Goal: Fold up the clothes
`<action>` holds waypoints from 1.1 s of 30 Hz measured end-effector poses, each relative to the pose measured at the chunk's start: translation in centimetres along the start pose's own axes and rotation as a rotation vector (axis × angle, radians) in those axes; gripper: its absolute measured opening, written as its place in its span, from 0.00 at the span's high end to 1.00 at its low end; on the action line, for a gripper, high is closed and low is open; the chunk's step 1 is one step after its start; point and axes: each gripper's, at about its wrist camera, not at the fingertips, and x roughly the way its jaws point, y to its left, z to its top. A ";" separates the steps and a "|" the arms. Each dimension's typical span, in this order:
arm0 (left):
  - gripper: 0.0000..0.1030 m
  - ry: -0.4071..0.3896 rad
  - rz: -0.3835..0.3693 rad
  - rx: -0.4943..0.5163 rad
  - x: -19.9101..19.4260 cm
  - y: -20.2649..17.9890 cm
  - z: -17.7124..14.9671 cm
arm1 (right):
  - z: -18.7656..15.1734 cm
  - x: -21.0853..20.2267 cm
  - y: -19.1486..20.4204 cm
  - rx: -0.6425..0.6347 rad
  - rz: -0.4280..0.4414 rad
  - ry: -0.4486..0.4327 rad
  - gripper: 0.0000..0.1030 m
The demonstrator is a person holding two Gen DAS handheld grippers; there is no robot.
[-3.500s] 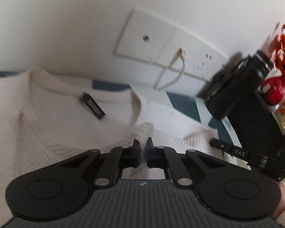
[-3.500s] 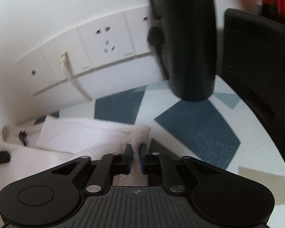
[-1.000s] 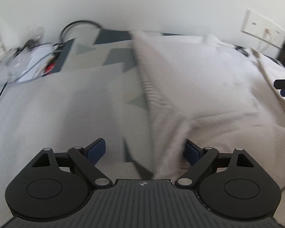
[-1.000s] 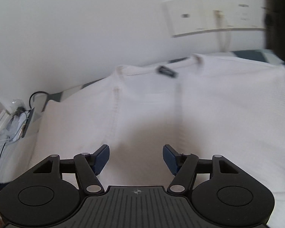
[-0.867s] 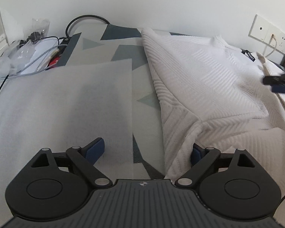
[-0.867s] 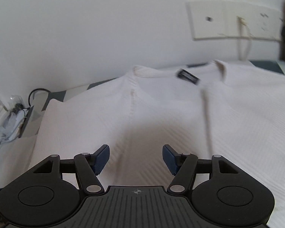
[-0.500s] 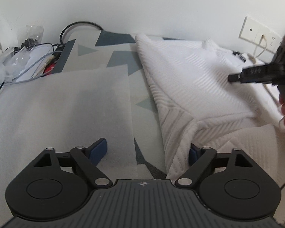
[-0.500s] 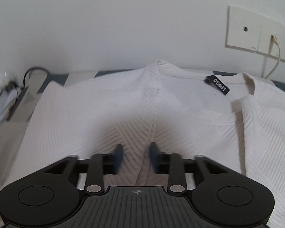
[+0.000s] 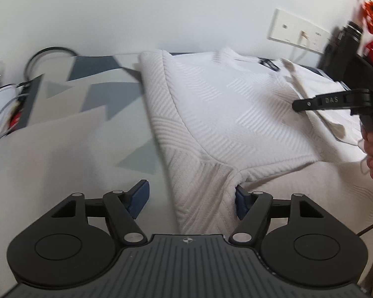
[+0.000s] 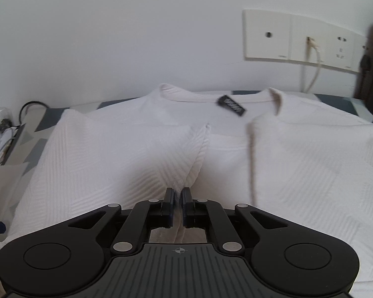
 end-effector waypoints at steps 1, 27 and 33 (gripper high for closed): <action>0.32 0.005 -0.006 0.011 0.3 -0.3 0.2 | 0.0 0.2 -0.3 -0.003 -0.003 0.007 0.95; 0.11 0.082 -0.035 -0.017 2.4 -0.8 1.6 | -1.6 -3.5 -1.4 -0.011 -0.113 0.029 0.35; 0.05 0.034 -0.046 -0.036 1.0 -1.4 1.3 | -2.2 -7.2 -3.7 -0.006 -0.184 -0.033 0.23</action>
